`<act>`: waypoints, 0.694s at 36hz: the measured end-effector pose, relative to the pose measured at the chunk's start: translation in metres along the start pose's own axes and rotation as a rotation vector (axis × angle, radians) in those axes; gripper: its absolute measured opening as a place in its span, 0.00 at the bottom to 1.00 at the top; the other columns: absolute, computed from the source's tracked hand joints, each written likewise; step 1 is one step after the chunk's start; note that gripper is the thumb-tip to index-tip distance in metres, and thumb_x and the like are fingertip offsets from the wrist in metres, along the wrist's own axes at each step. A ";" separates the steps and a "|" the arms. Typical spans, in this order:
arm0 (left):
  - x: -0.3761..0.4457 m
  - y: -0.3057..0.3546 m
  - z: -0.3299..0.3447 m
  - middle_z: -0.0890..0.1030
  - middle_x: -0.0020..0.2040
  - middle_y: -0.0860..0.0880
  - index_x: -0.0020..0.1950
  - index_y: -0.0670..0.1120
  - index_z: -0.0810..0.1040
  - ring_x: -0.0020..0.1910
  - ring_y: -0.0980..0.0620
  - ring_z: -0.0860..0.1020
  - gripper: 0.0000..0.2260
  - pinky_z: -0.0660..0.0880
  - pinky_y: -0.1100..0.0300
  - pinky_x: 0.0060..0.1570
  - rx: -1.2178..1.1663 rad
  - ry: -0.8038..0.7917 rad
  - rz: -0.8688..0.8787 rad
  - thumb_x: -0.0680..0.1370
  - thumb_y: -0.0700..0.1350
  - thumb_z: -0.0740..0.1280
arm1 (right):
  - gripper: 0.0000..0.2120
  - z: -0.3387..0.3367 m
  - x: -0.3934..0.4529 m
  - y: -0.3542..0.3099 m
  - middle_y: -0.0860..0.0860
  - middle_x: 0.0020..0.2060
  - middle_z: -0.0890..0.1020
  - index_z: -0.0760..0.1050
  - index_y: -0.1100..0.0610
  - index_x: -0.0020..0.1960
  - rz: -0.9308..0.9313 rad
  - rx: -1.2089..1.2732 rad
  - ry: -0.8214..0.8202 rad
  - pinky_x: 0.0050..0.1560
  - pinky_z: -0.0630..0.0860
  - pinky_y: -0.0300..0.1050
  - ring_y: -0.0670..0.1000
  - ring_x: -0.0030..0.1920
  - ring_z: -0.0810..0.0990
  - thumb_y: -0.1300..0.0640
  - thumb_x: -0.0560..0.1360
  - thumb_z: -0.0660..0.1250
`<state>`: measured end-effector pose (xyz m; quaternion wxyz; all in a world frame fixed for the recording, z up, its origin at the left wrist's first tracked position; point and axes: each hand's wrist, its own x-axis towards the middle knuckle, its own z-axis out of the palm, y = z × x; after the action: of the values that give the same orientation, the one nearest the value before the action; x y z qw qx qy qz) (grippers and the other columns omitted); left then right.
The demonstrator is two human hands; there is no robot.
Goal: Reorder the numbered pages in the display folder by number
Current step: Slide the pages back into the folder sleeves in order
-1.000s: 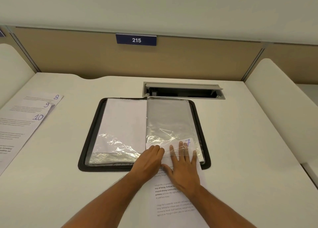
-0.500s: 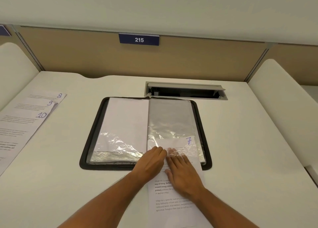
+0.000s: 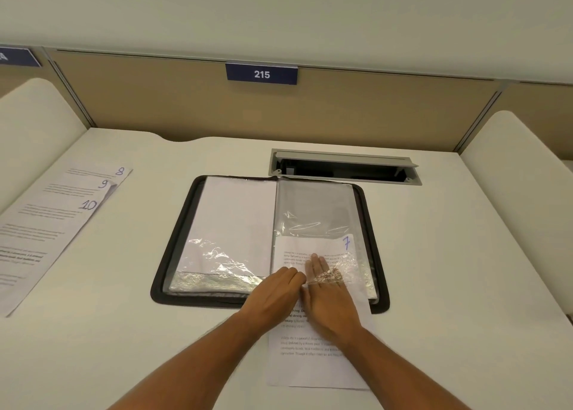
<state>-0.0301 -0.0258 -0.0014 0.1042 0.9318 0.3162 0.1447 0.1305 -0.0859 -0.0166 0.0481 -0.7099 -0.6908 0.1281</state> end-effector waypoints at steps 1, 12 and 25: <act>-0.001 -0.001 0.001 0.79 0.45 0.49 0.54 0.46 0.76 0.41 0.51 0.74 0.09 0.74 0.58 0.37 -0.010 -0.003 -0.010 0.76 0.37 0.70 | 0.33 -0.001 -0.005 -0.001 0.48 0.82 0.43 0.42 0.53 0.84 -0.015 0.014 0.006 0.82 0.42 0.49 0.48 0.82 0.42 0.39 0.84 0.39; -0.002 0.000 0.003 0.82 0.49 0.48 0.59 0.44 0.78 0.45 0.51 0.79 0.12 0.77 0.60 0.41 -0.058 0.047 -0.009 0.75 0.38 0.70 | 0.28 0.019 -0.053 0.010 0.53 0.80 0.63 0.60 0.57 0.81 -0.135 -0.070 0.097 0.77 0.55 0.49 0.51 0.80 0.61 0.45 0.86 0.48; -0.001 -0.003 0.005 0.80 0.47 0.49 0.57 0.45 0.76 0.44 0.49 0.77 0.14 0.76 0.57 0.38 -0.019 0.012 -0.004 0.73 0.36 0.72 | 0.30 0.008 -0.001 0.014 0.45 0.82 0.44 0.46 0.50 0.84 -0.084 0.025 0.069 0.82 0.42 0.50 0.47 0.82 0.42 0.41 0.84 0.43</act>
<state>-0.0306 -0.0240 -0.0075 0.1116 0.9293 0.3171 0.1530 0.1418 -0.0881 -0.0280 0.0860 -0.6838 -0.7162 0.1100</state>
